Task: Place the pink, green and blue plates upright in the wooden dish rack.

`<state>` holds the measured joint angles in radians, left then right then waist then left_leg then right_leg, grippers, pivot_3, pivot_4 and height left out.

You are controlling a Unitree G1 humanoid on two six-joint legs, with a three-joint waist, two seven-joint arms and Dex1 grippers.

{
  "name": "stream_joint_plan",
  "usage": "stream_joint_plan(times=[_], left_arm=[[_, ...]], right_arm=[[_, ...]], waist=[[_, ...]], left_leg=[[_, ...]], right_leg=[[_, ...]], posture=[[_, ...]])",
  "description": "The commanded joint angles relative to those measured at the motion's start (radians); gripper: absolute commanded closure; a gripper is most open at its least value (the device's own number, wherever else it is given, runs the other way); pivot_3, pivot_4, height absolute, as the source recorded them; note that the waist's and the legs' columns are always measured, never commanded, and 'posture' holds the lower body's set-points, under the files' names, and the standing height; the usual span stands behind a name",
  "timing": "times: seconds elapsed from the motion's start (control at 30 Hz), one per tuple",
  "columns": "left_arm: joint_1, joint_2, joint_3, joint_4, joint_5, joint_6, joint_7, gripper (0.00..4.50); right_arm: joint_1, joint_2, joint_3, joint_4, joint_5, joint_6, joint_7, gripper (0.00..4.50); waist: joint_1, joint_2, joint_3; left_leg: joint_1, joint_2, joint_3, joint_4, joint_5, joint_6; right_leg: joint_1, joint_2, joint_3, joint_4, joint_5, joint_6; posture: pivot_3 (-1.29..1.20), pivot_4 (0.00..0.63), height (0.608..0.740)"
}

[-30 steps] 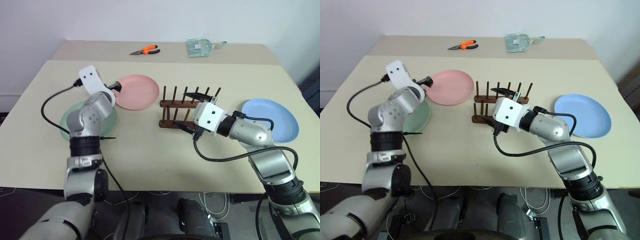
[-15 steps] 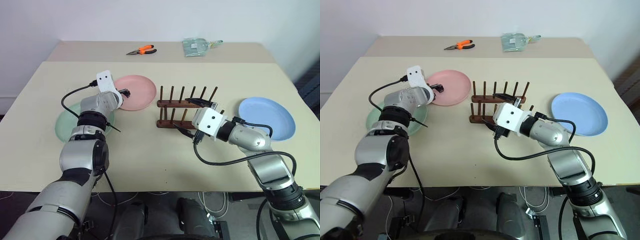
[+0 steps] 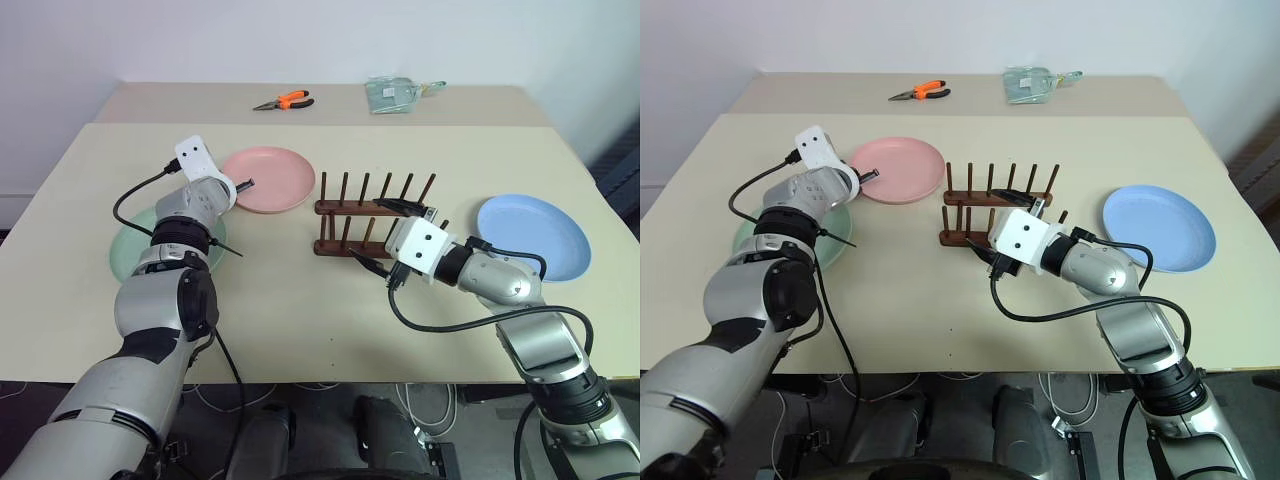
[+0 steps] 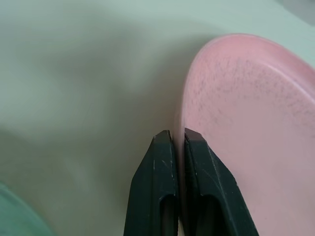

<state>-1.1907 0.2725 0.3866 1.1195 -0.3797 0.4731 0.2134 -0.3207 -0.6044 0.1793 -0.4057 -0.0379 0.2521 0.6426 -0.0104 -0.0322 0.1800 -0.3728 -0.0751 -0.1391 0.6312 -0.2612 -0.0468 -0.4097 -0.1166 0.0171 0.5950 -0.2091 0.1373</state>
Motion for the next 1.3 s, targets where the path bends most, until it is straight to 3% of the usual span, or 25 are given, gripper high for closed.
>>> stream_joint_plan(times=[0.03,0.17,0.33,0.6,0.77,0.8,0.9,1.07,1.1,1.13,1.17,1.3], left_arm=[[-0.002,0.002,0.015,-0.104,-0.002,-0.107,-0.037,4.45],[0.056,-0.016,-0.034,-0.429,0.009,-0.188,-0.114,4.45],[0.094,-0.059,-0.054,-0.835,-0.061,-0.063,-0.104,4.45],[0.14,-0.119,-0.164,-1.125,-0.076,0.151,-0.097,4.45],[0.191,-0.135,-0.194,-1.213,-0.078,0.236,-0.105,4.45],[0.196,-0.139,-0.193,-1.221,-0.081,0.249,-0.105,4.5],[0.218,-0.145,-0.203,-1.24,-0.078,0.276,-0.113,4.5],[0.235,-0.17,-0.192,-1.242,-0.086,0.279,-0.12,4.5],[0.234,-0.18,-0.183,-1.239,-0.097,0.278,-0.123,4.5],[0.23,-0.196,-0.165,-1.233,-0.109,0.271,-0.117,3.81],[0.225,-0.212,-0.143,-1.227,-0.122,0.267,-0.106,3.52],[0.161,-0.286,0.024,-1.178,-0.232,0.203,-0.021,1.45]], right_arm=[[-0.035,0.008,-0.026,-0.031,0.002,-0.012,-0.005,0.0],[-0.146,0.022,-0.037,-0.037,0.037,0.041,0.011,0.0],[-0.355,0.035,0.082,0.057,-0.136,-0.07,-0.018,0.0],[-0.565,0.056,0.232,0.418,-0.483,-0.354,-0.216,0.0],[-0.59,0.063,0.25,0.54,-0.599,-0.414,-0.307,0.0],[-0.59,0.066,0.248,0.55,-0.608,-0.416,-0.31,0.58],[-0.581,0.073,0.239,0.56,-0.619,-0.409,-0.303,1.74],[-0.556,0.079,0.214,0.525,-0.611,-0.387,-0.28,4.31],[-0.552,0.078,0.211,0.518,-0.614,-0.385,-0.279,4.47],[-0.546,0.077,0.207,0.51,-0.618,-0.385,-0.281,4.5],[-0.541,0.076,0.204,0.501,-0.622,-0.384,-0.283,4.5],[-0.512,0.08,0.167,0.453,-0.605,-0.365,-0.296,4.5]], waist=[[0.0,0.0,0.0],[-0.005,-0.001,0.002],[-0.002,-0.001,0.002],[-0.001,-0.001,0.002],[-0.006,-0.001,0.002],[-0.007,-0.001,0.002],[-0.007,-0.001,0.002],[-0.004,-0.001,0.002],[-0.004,-0.001,0.002],[-0.003,-0.001,0.002],[-0.002,-0.001,0.002],[0.0,-0.001,0.002]], left_leg=[[0.0,0.0,0.0,0.0,0.0,0.0],[-0.001,0.001,0.001,0.0,0.0,-0.001],[-0.002,0.0,0.001,-0.001,0.0,-0.001],[-0.001,0.0,0.001,0.0,0.001,-0.001],[-0.001,0.0,0.001,-0.001,0.003,-0.005],[-0.001,0.0,0.001,-0.001,0.003,-0.006],[-0.001,0.0,0.001,-0.001,0.004,-0.006],[-0.001,0.0,0.001,-0.001,0.004,-0.006],[-0.001,0.0,0.001,-0.001,0.004,-0.006],[-0.001,0.0,0.001,-0.001,0.004,-0.006],[-0.001,0.0,0.001,-0.001,0.004,-0.006],[-0.001,0.0,0.001,0.0,0.004,-0.006]], right_leg=[[0.0,0.0,0.0,0.0,0.0,0.0],[-0.002,0.0,0.001,0.0,0.001,-0.001],[-0.003,0.0,0.001,0.0,0.001,-0.001],[-0.001,0.0,0.001,0.0,0.001,-0.001],[-0.002,0.0,0.001,0.0,0.001,-0.001],[-0.002,0.001,0.002,0.0,0.001,-0.001],[-0.003,0.001,0.002,0.0,0.001,-0.001],[-0.002,0.001,0.002,0.0,0.001,-0.002],[-0.002,0.001,0.002,0.0,0.001,-0.002],[-0.002,0.001,0.002,0.0,0.001,-0.002],[-0.002,0.001,0.003,0.0,0.001,-0.002],[-0.001,0.001,0.002,-0.001,0.001,-0.002]], posture=[[0.0,0.15,0.74],[0.0,0.15,0.74],[0.0,0.15,0.74],[0.0,0.15,0.74],[0.0,0.15,0.74],[0.0,0.15,0.74],[0.0,0.15,0.74],[0.0,0.15,0.74],[0.0,0.15,0.74],[0.0,0.15,0.74],[0.0,0.15,0.74],[0.0,0.15,0.74]])
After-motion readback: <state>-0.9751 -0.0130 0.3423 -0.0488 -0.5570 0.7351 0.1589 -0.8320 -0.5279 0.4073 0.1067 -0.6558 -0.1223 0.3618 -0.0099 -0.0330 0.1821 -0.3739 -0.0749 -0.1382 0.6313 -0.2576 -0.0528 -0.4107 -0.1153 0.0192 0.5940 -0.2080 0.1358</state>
